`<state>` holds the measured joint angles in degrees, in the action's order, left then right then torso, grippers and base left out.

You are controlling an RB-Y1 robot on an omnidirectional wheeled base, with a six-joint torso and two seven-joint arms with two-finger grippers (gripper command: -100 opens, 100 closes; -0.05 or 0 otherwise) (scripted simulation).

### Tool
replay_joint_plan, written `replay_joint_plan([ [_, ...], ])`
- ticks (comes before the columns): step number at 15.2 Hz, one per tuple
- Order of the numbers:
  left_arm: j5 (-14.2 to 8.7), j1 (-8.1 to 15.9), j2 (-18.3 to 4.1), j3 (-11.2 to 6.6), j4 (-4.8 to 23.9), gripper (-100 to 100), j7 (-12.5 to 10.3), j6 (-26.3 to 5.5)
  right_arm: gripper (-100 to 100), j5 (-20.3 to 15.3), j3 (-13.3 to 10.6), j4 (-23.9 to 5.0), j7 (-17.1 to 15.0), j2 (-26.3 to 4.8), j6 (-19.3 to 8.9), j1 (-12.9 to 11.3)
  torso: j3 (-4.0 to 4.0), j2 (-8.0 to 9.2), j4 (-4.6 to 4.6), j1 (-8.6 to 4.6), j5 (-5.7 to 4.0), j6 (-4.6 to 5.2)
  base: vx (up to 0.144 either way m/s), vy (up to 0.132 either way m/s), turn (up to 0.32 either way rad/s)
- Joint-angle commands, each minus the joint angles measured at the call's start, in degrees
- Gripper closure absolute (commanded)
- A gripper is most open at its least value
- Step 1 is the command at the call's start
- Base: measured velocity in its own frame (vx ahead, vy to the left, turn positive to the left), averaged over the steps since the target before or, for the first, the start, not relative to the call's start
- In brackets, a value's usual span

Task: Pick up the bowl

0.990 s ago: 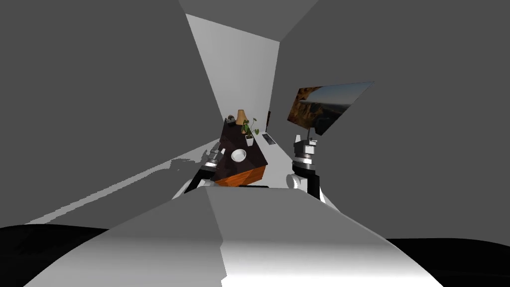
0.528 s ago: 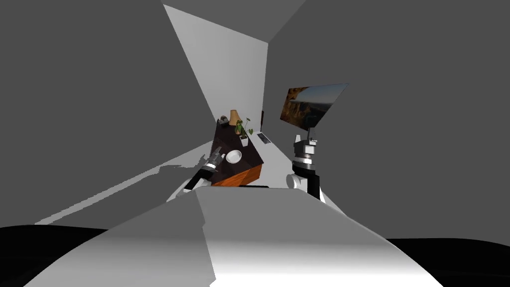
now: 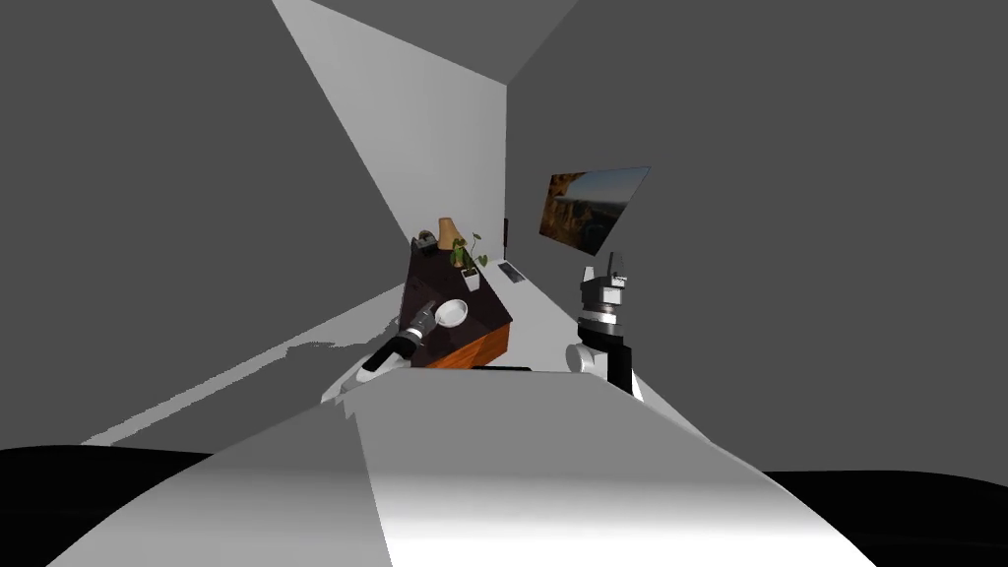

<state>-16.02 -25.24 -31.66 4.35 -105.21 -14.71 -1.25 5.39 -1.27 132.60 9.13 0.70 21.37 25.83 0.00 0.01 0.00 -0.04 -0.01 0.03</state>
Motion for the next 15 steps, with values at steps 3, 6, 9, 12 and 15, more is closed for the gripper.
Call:
replay_joint_plan([
  [3,-2.6,0.9,-2.2,-0.03,2.8,-100,-2.3,-4.6,0,0.0,0.0,0.0,0.0,0.0,0.0,0.0,0.0,0.0,0.0,0.01,0.0,-0.03,0.002,-0.015,-0.148],
  [6,-4.1,1.2,-3.4,0.0,4.5,-100,-3.6,-7.7,0,0.0,0.0,0.0,0.0,0.0,0.0,0.0,0.0,0.0,0.0,0.0,0.0,-0.03,0.002,-0.015,-0.155],
  [9,-5.5,1.6,-4.5,0.04,6.2,-100,-4.8,-10.6,0,0.0,0.0,0.0,0.0,0.0,0.0,0.0,0.0,0.0,0.0,0.01,0.0,-0.03,0.002,-0.014,-0.158],
  [12,-7.0,1.9,-5.6,0.07,7.9,-100,-6.0,-14.1,0,0.0,0.0,0.0,0.0,0.0,0.0,0.0,-0.01,-0.02,0.0,-0.01,0.0,0.0,0.006,-0.017,-0.206],
  [15,-8.4,2.2,-6.6,0.11,9.6,-100,-7.2,-17.0,0,0.0,0.0,0.0,0.0,0.0,0.0,0.0,-0.01,-0.02,0.0,0.0,0.0,-0.01,0.008,-0.013,-0.145],
])
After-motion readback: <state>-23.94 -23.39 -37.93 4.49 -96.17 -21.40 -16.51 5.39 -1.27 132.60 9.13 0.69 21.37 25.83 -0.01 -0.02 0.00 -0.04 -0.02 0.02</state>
